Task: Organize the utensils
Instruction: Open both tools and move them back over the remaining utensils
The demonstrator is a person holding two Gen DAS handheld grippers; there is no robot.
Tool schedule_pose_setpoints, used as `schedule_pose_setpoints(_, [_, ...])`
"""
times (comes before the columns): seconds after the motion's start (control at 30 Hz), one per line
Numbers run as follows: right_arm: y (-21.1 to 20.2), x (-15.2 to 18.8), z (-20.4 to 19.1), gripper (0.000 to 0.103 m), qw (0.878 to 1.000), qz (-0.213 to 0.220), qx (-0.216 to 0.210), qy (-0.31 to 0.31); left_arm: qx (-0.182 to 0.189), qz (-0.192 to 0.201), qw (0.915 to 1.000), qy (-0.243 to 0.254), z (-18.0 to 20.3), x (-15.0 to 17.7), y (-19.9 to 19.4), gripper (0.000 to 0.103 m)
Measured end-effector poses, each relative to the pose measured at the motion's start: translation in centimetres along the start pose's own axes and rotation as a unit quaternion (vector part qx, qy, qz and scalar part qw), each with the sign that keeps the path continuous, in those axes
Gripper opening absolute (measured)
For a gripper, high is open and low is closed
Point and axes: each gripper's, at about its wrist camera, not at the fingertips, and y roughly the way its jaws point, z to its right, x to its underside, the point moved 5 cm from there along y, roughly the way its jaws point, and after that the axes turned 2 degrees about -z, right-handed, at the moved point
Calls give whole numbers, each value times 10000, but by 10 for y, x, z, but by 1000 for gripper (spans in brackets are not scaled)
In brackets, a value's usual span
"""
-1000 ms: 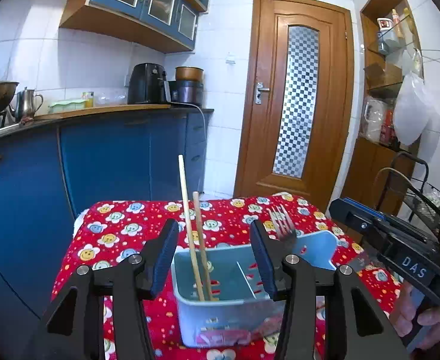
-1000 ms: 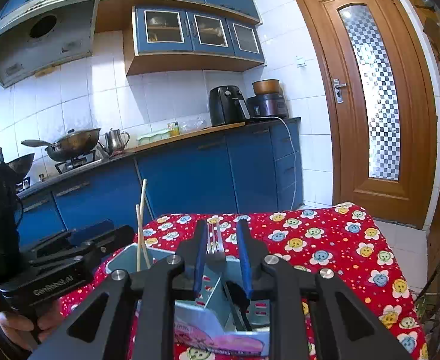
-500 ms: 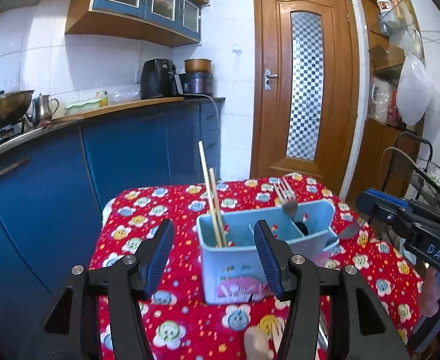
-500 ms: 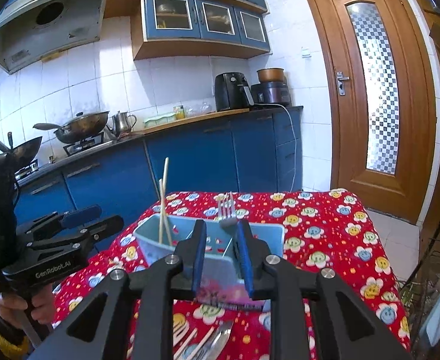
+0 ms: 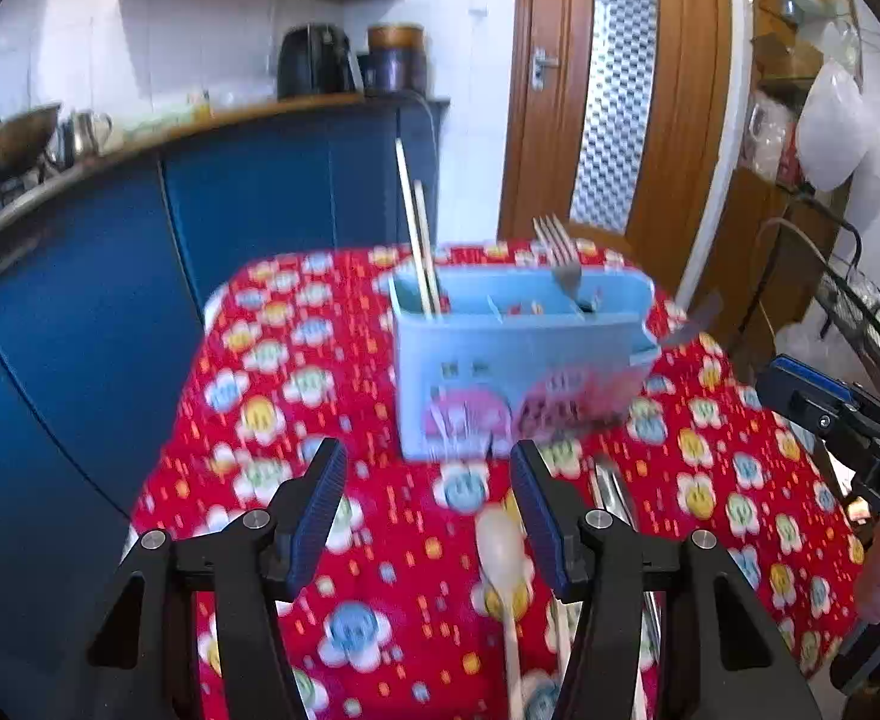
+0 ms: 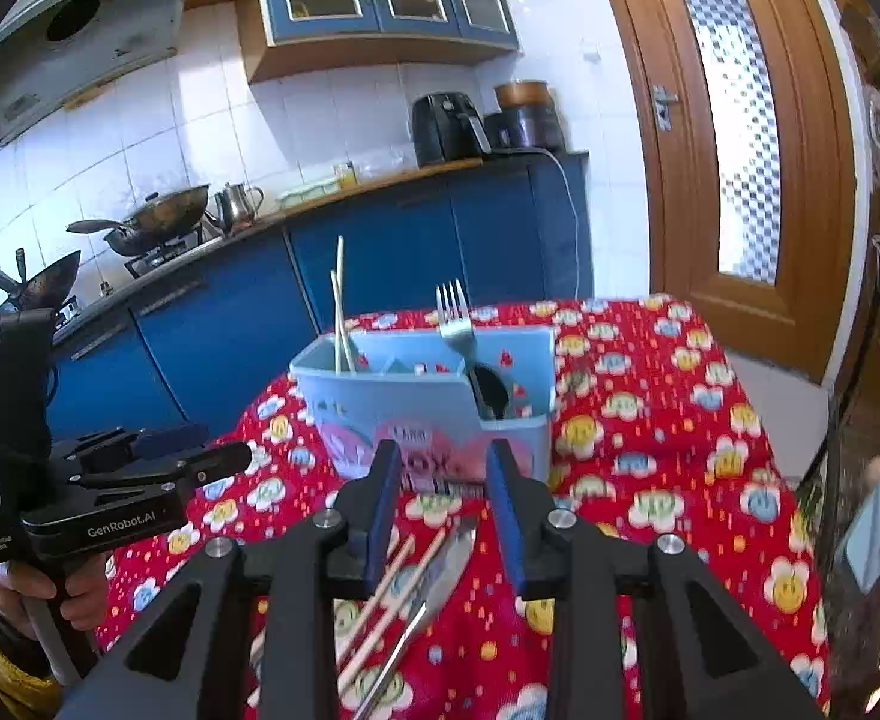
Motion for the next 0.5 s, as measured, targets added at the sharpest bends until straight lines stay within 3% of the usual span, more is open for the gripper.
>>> schedule_pose_setpoints(0.27, [0,30,11,40,9990,-414,16,193,145,-695,9975,40,11,29,14,58])
schedule_pose_setpoints(0.5, [-3,46,21,42,9981,-527,6,307,93,-936,9956,15,13,36,29,58])
